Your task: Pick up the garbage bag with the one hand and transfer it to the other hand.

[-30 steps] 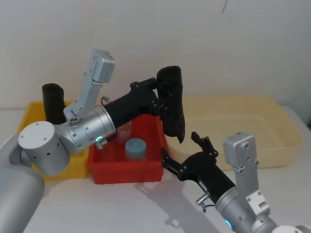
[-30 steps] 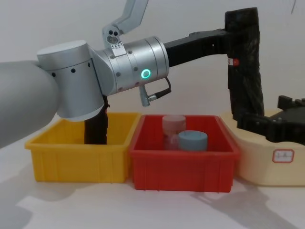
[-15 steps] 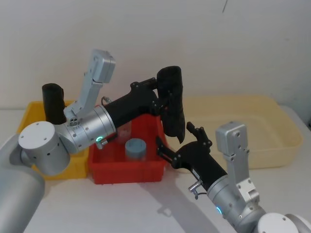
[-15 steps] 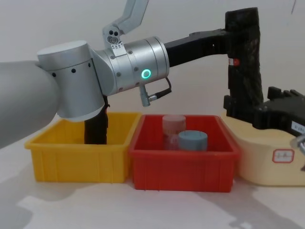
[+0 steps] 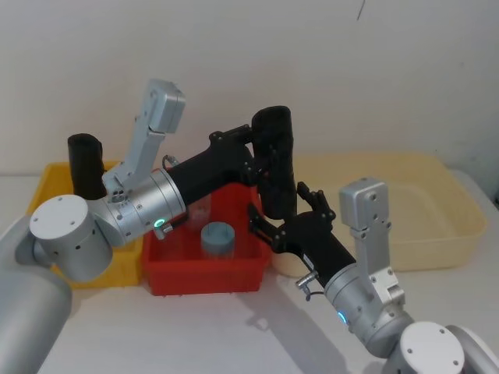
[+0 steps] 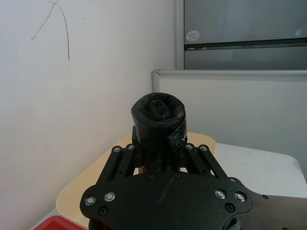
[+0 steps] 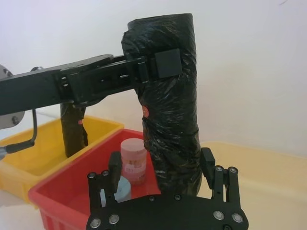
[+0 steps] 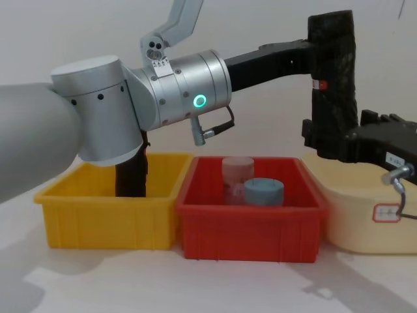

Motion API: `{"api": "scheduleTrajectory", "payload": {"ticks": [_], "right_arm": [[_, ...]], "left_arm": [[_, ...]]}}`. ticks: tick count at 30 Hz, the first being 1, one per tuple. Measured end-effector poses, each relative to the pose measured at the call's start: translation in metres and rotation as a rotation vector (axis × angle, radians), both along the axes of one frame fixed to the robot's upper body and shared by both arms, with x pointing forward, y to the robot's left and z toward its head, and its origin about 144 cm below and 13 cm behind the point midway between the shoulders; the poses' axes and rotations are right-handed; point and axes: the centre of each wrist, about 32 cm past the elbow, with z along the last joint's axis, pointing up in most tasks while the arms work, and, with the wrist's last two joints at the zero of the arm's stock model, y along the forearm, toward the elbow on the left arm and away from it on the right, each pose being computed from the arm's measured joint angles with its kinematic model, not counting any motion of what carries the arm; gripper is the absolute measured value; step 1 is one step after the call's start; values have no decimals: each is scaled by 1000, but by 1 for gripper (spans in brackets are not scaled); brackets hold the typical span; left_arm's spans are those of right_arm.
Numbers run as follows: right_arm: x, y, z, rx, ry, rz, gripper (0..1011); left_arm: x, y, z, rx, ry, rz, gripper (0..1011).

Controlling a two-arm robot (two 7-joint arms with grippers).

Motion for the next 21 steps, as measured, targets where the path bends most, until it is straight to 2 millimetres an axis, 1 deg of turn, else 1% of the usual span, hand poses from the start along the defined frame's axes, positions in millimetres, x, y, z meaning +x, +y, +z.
{"api": "scheduleTrajectory", "payload": {"ticks": [21], "right_arm": [[28, 11, 2, 0, -8, -16, 1000]], "left_arm": [[0, 0, 0, 0, 0, 0, 371]]}}
